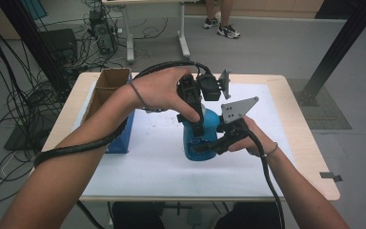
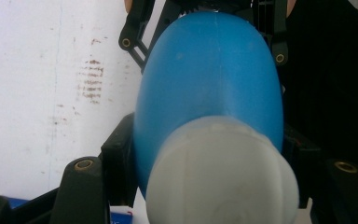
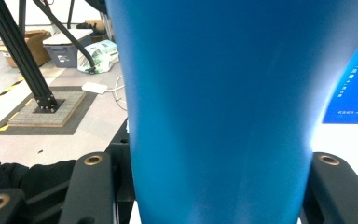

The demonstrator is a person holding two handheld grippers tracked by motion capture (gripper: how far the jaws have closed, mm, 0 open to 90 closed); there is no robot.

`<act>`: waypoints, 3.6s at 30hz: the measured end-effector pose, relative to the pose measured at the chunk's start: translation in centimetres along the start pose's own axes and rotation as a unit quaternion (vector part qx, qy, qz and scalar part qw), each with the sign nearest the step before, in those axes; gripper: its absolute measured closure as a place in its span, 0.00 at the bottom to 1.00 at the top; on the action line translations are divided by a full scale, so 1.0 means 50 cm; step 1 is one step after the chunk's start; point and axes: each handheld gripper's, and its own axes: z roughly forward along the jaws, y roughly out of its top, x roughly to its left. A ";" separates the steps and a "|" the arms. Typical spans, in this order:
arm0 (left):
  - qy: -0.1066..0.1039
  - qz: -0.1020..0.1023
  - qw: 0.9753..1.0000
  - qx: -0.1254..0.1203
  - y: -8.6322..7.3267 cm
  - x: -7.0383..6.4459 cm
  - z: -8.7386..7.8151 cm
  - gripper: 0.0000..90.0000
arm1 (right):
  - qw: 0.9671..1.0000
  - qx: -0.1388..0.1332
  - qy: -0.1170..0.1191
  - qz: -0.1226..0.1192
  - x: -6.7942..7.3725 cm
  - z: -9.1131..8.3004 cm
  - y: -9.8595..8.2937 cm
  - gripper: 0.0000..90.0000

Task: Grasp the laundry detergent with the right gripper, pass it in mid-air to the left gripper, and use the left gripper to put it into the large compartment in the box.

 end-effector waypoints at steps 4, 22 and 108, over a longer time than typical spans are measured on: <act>-0.001 0.000 1.000 0.001 0.001 0.000 0.000 0.42 | 1.000 0.000 0.000 0.001 0.000 -0.001 -0.001 0.48; -0.002 0.002 1.000 0.001 0.002 0.002 0.003 0.42 | 1.000 0.002 -0.002 0.001 -0.001 -0.002 -0.003 0.48; 0.008 -0.030 0.999 0.010 -0.005 0.011 -0.012 0.42 | 0.999 0.018 -0.034 0.016 -0.005 -0.019 0.000 0.04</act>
